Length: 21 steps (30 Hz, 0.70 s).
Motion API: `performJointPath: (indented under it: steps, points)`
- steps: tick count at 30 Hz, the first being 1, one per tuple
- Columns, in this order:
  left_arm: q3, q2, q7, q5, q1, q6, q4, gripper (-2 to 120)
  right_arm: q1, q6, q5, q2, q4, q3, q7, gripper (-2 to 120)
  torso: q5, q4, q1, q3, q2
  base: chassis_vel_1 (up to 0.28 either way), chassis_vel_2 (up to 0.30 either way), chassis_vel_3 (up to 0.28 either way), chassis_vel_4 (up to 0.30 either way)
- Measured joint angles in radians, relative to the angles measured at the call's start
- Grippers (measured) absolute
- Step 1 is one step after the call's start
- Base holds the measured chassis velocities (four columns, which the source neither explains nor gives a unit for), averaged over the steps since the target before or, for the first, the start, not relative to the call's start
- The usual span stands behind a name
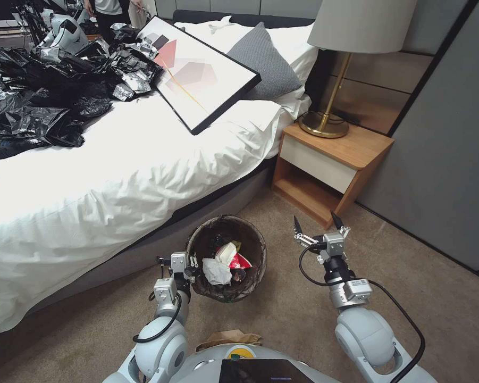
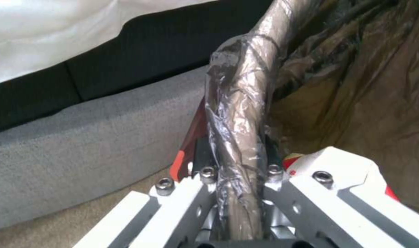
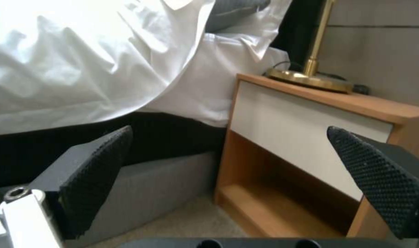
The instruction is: Pick up the trash bin, then pick up the garbage from the floor and place it into the trash bin.
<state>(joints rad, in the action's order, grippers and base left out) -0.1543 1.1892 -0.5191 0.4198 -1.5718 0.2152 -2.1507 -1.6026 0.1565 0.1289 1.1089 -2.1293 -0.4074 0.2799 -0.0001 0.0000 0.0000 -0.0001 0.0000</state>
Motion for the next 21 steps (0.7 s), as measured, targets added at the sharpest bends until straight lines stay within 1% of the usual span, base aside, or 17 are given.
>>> performJointPath:
  steps: [8,21]
  points:
    - [0.003,-0.006,0.0,0.007,-0.024,0.005,-0.026,2,0.002,0.007,-0.01,0.02,0.01,0.001,0.001,100,0.0,-0.0001,0.0,0.0,0.0,0.0,0.0,0.0,0.0]
    - [0.001,-0.001,0.0,0.005,-0.048,0.001,-0.036,2,0.021,0.007,-0.011,0.036,0.015,-0.001,0.006,100,0.0,-0.0001,0.0,0.0,0.0,0.0,0.0,0.0,0.0]
